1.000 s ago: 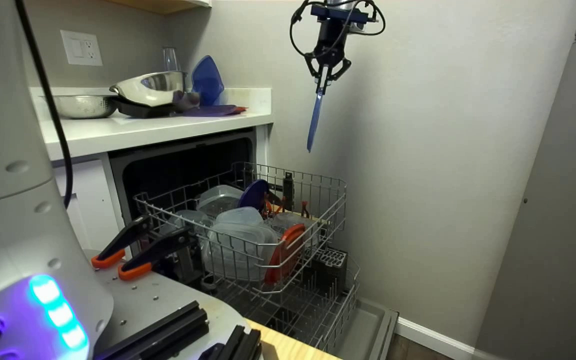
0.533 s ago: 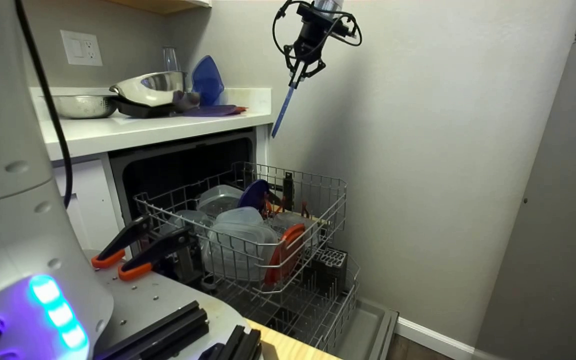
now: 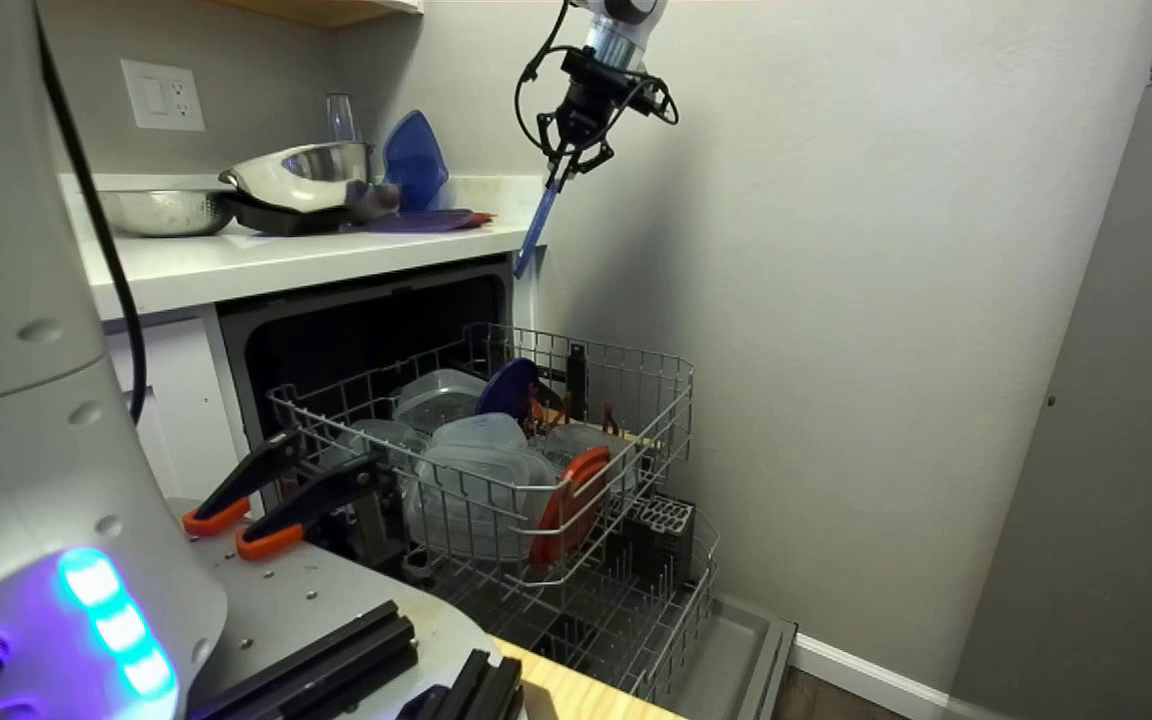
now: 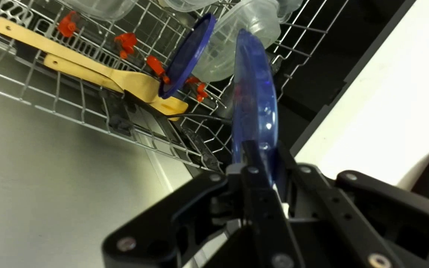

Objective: Remove the blue lid from the dishwasher

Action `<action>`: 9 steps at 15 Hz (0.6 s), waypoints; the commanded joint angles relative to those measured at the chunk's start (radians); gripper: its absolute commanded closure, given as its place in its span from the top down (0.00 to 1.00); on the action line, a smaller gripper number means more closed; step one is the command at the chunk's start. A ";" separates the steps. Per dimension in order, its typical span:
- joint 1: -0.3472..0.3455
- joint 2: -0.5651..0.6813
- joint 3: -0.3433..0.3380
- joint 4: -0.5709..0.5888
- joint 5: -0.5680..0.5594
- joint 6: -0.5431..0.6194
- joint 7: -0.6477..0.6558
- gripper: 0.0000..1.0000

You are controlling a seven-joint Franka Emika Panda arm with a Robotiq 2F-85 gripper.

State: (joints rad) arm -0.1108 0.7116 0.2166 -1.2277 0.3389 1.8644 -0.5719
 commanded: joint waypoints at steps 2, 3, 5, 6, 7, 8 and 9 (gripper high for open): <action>-0.014 0.053 0.056 0.080 0.088 -0.009 -0.085 0.06; -0.017 0.056 0.064 0.092 0.104 -0.014 -0.096 0.06; -0.022 0.057 0.075 0.117 0.128 -0.017 -0.120 0.06; -0.024 0.059 0.080 0.129 0.144 -0.011 -0.128 0.06; -0.024 0.066 0.083 0.143 0.161 -0.006 -0.131 0.06; -0.025 0.078 0.088 0.160 0.182 -0.004 -0.128 0.06; -0.024 0.088 0.090 0.172 0.203 0.006 -0.121 0.06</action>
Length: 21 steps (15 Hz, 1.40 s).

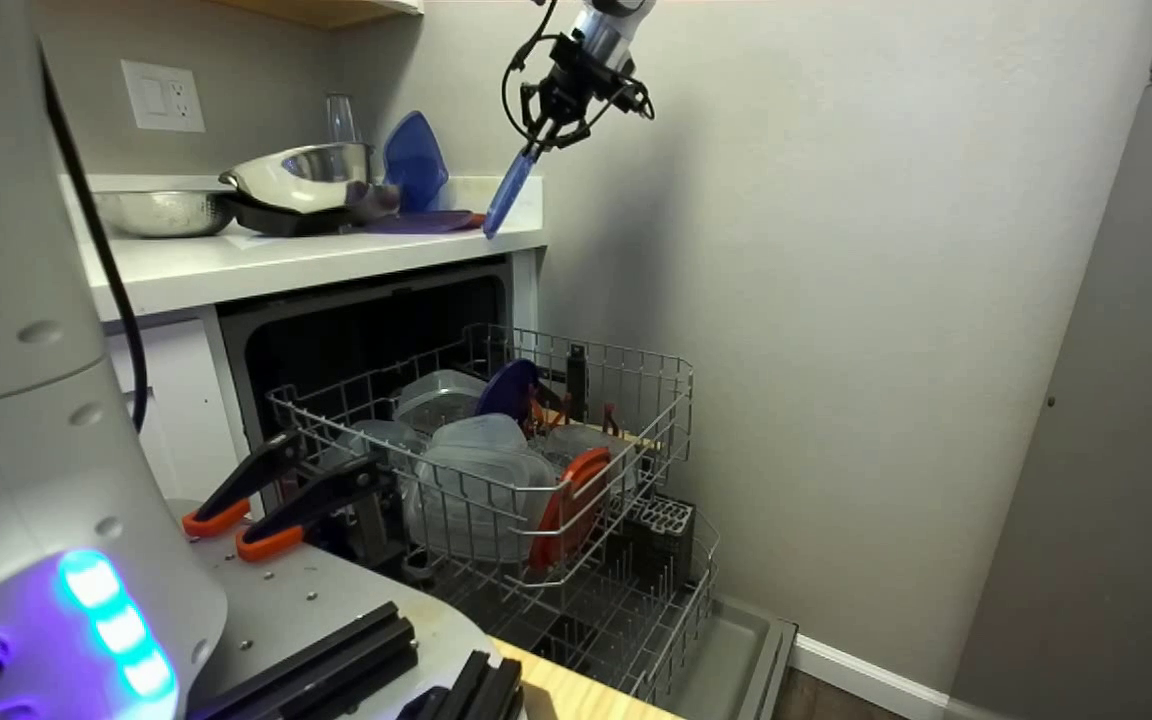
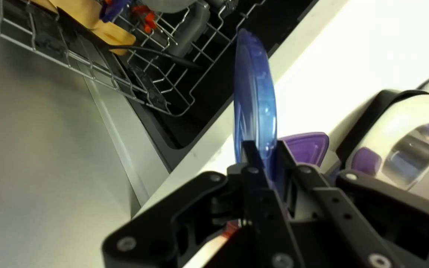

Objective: Remove the blue lid from the dishwasher

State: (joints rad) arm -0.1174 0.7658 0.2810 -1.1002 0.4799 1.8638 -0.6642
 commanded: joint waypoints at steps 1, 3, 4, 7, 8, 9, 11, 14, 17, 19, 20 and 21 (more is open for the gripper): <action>-0.015 0.048 0.025 0.059 0.081 0.014 -0.012 0.06; -0.004 0.081 0.017 0.087 0.098 0.032 0.013 0.06; 0.000 0.095 0.014 0.096 0.104 0.042 0.015 0.06; 0.011 0.164 0.018 0.159 0.105 0.073 0.039 0.06; 0.009 0.184 0.026 0.180 0.110 0.070 0.044 0.06; 0.008 0.203 0.036 0.204 0.115 0.057 0.050 0.06; 0.005 0.217 0.050 0.237 0.118 0.029 0.051 0.06; 0.002 0.231 0.073 0.282 0.134 -0.015 0.064 0.06; 0.021 0.267 0.076 0.340 0.137 -0.085 0.167 0.06; 0.034 0.298 0.086 0.372 0.139 -0.102 0.221 0.06; 0.042 0.311 0.089 0.388 0.140 -0.099 0.246 0.06; 0.056 0.333 0.089 0.407 0.138 -0.083 0.270 0.06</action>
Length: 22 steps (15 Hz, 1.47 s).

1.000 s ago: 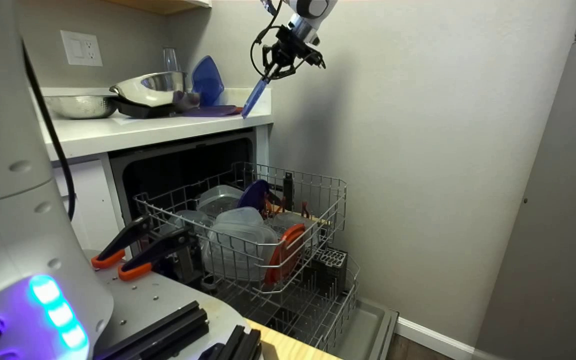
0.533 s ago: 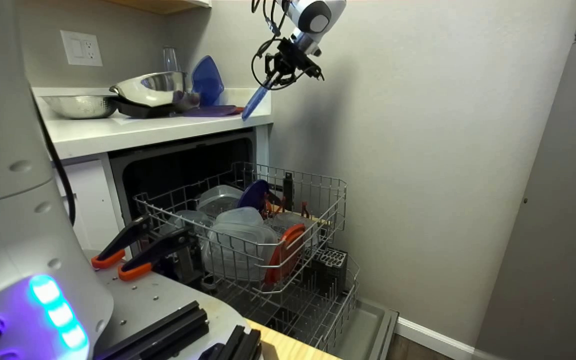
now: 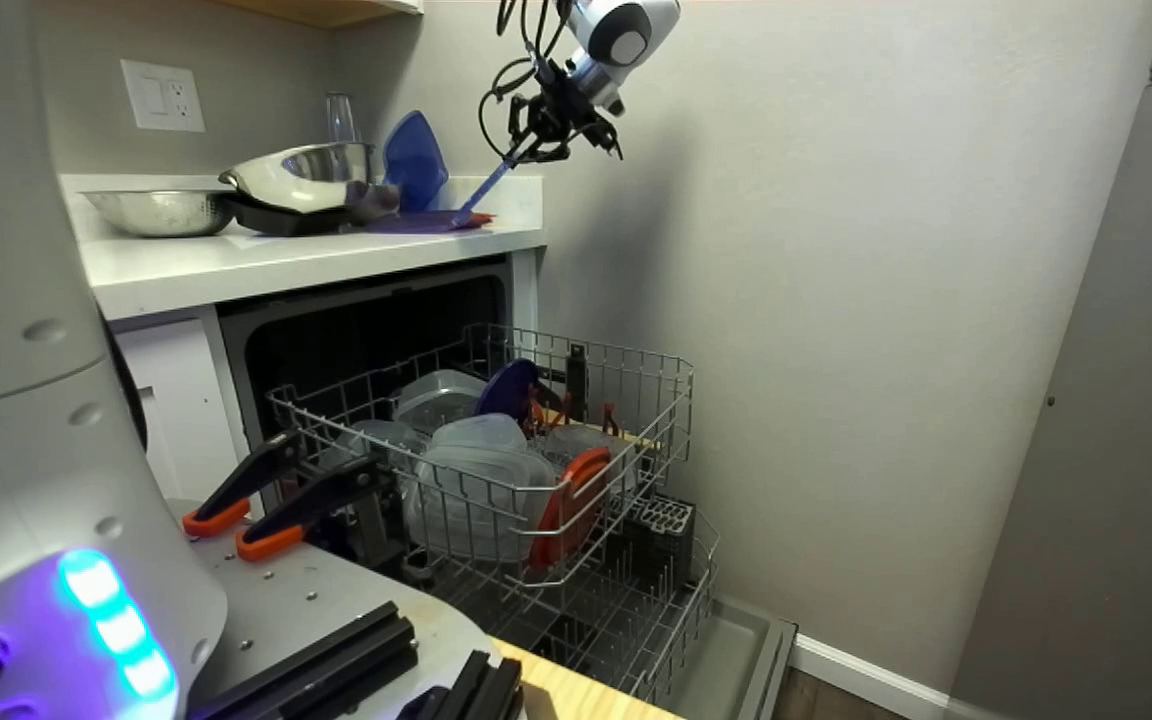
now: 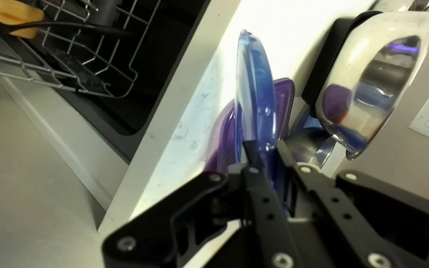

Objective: Remove the blue lid from the dishwasher

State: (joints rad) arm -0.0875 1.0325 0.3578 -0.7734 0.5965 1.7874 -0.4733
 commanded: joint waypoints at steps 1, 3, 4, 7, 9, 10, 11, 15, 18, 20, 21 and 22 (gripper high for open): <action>0.034 0.081 0.017 0.095 0.022 0.000 0.093 0.06; 0.056 0.120 0.024 0.135 0.023 0.014 0.118 0.06; 0.067 0.143 0.032 0.160 0.024 0.022 0.115 0.06; 0.088 0.187 0.054 0.218 0.028 0.037 0.120 0.06; 0.097 0.212 0.067 0.248 0.030 0.053 0.121 0.06; 0.100 0.224 0.072 0.261 0.031 0.060 0.123 0.06; 0.102 0.233 0.077 0.269 0.032 0.066 0.126 0.06; 0.110 0.269 0.114 0.287 0.033 0.041 0.114 0.06; 0.140 0.288 0.145 0.289 0.021 0.014 0.097 0.06; 0.155 0.296 0.152 0.292 0.012 0.003 0.098 0.06; 0.161 0.296 0.154 0.295 0.012 -0.003 0.100 0.06; 0.166 0.298 0.152 0.297 0.010 -0.007 0.102 0.06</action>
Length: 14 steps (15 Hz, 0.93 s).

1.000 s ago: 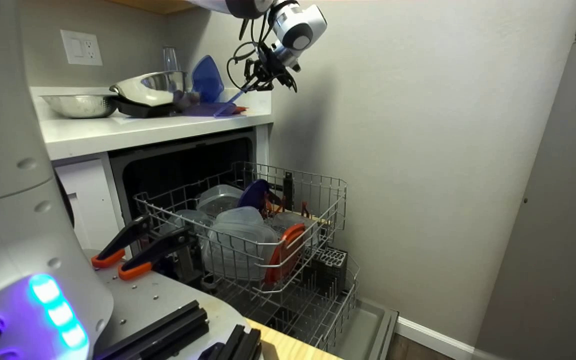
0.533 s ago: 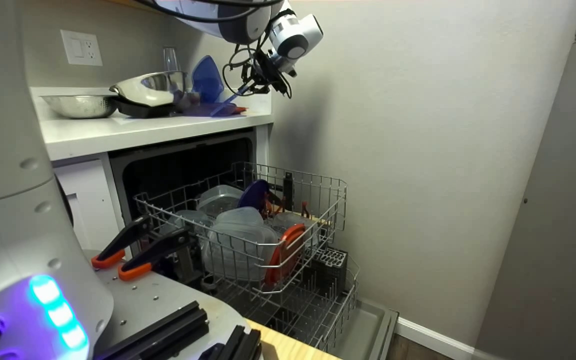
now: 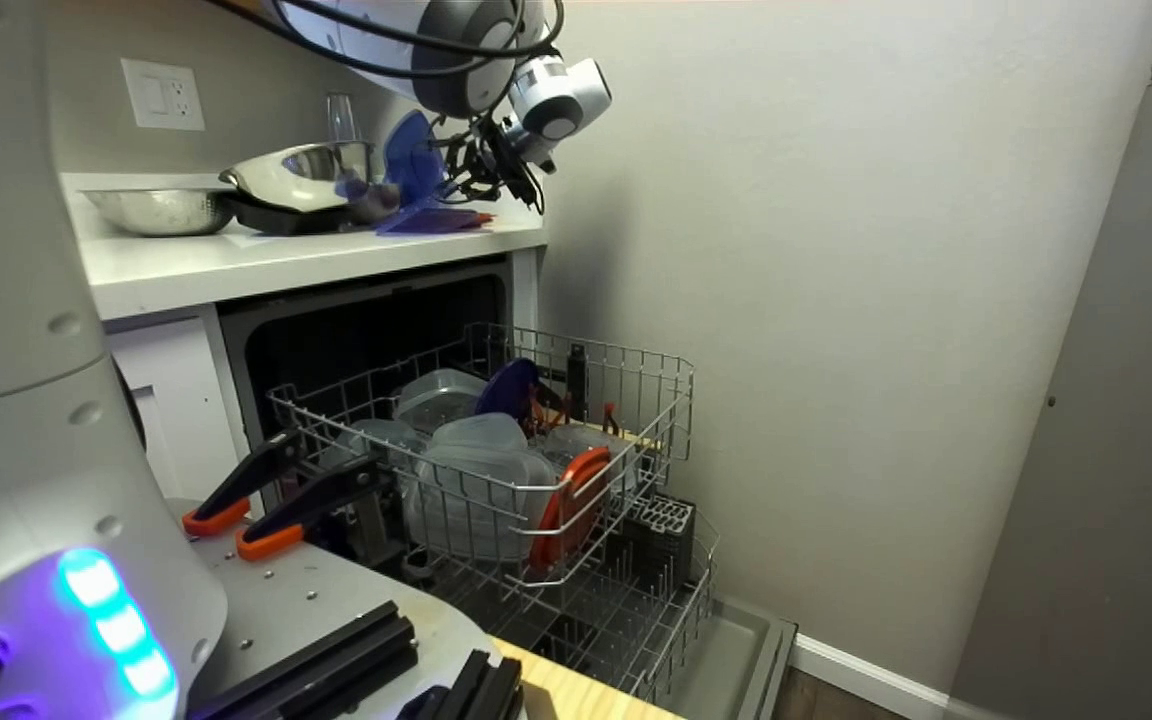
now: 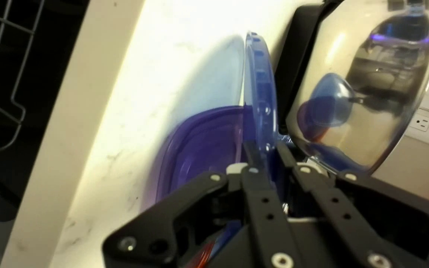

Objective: Remove the blue lid from the dishwasher

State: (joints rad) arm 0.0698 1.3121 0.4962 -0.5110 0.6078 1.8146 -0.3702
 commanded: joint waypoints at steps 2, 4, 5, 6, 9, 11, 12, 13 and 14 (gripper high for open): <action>0.013 0.019 0.009 0.039 -0.004 -0.038 -0.001 0.06; 0.043 0.070 -0.014 0.154 -0.007 -0.098 0.029 0.38; 0.044 0.080 -0.018 0.175 -0.009 -0.118 0.027 0.39; 0.046 0.089 -0.021 0.197 -0.011 -0.134 0.023 0.45; 0.011 0.027 -0.021 0.076 -0.012 -0.086 -0.006 0.63; 0.009 0.023 -0.036 0.083 -0.025 -0.076 -0.004 0.76; 0.008 0.019 -0.044 0.088 -0.030 -0.073 -0.004 0.82; 0.006 0.017 -0.052 0.090 -0.034 -0.066 -0.004 0.88; 0.003 0.014 -0.060 0.094 -0.037 -0.059 -0.001 0.95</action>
State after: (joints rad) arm 0.0889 1.3604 0.4536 -0.3915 0.5940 1.7377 -0.3700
